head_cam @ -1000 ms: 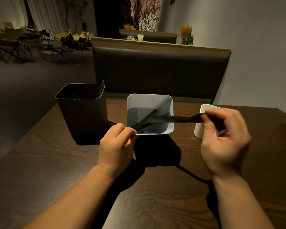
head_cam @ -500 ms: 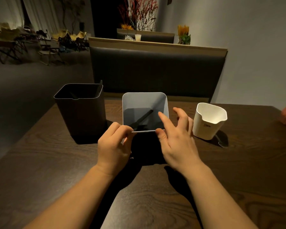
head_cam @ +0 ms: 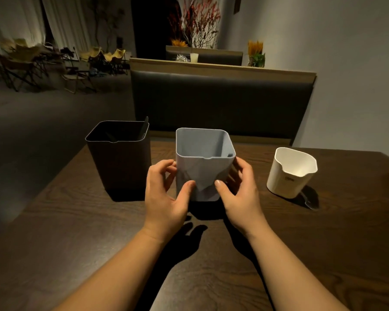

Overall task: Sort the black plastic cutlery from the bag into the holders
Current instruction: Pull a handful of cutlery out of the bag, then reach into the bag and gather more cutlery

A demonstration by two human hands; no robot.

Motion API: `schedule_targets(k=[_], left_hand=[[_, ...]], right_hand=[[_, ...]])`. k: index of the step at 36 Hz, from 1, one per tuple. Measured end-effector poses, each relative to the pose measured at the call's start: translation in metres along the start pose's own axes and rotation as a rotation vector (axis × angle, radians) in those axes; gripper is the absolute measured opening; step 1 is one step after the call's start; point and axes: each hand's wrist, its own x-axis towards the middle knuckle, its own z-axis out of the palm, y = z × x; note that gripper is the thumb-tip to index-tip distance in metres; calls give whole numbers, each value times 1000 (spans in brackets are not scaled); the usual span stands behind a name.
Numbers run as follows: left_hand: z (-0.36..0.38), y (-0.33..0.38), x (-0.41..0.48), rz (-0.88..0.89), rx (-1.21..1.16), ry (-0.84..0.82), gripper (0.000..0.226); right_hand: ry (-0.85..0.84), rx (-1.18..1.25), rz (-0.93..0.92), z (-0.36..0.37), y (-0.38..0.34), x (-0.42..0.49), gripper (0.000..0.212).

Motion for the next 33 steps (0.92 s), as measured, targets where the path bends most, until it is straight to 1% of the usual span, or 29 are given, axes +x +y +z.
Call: schedule_targets(k=[2, 4, 8, 11, 13, 14, 15, 16, 17, 19, 21, 23, 24, 26, 28, 30, 31, 33], left_hand=[[2, 2, 0, -89, 21, 12, 64], [4, 3, 1, -191, 27, -4, 66], [4, -4, -2, -249, 99, -59, 60], [7, -6, -4, -337, 66, -74, 61], [7, -2, -6, -397, 34, 2, 58], [6, 1, -8, -364, 61, 56, 53], [4, 6, -9, -288, 97, 90, 45], [4, 14, -11, -197, 123, 93, 38], [6, 23, -12, -113, 130, 59, 31], [17, 44, -13, 18, 115, -94, 19], [40, 63, -11, 101, 159, -318, 19], [70, 74, -5, 111, 233, -525, 33], [87, 76, -1, 65, 248, -598, 43], [121, 74, 10, -62, 261, -655, 59], [153, 68, 23, -113, 300, -649, 71], [176, 61, 36, -134, 345, -668, 76], [184, 58, 41, -131, 367, -689, 75], [194, 53, 46, -109, 400, -718, 65]], right_hand=[[-51, -26, 29, 2, 8, 4, 69], [-105, -75, 59, 4, 17, 5, 76], [-154, -143, 131, 6, 23, 5, 95], [-198, -118, 144, 2, 18, 4, 92], [-185, -135, 124, -5, 12, 0, 86], [-149, -148, 106, -11, 8, -1, 79], [-89, -156, 71, -19, 5, -2, 69], [-7, -172, 22, -30, 2, -2, 56], [88, -197, -41, -42, -3, -2, 41], [293, -262, -165, -71, -12, -1, 17], [470, -348, -208, -106, -14, 3, 10], [587, -493, -156, -141, -8, 6, 6], [615, -572, -100, -157, -1, 7, 4], [599, -719, 96, -182, 18, 8, 5], [488, -828, 346, -193, 36, 6, 20], [328, -905, 515, -191, 45, 4, 40], [263, -950, 552, -188, 47, 4, 46], [204, -1029, 568, -183, 47, 6, 51]])
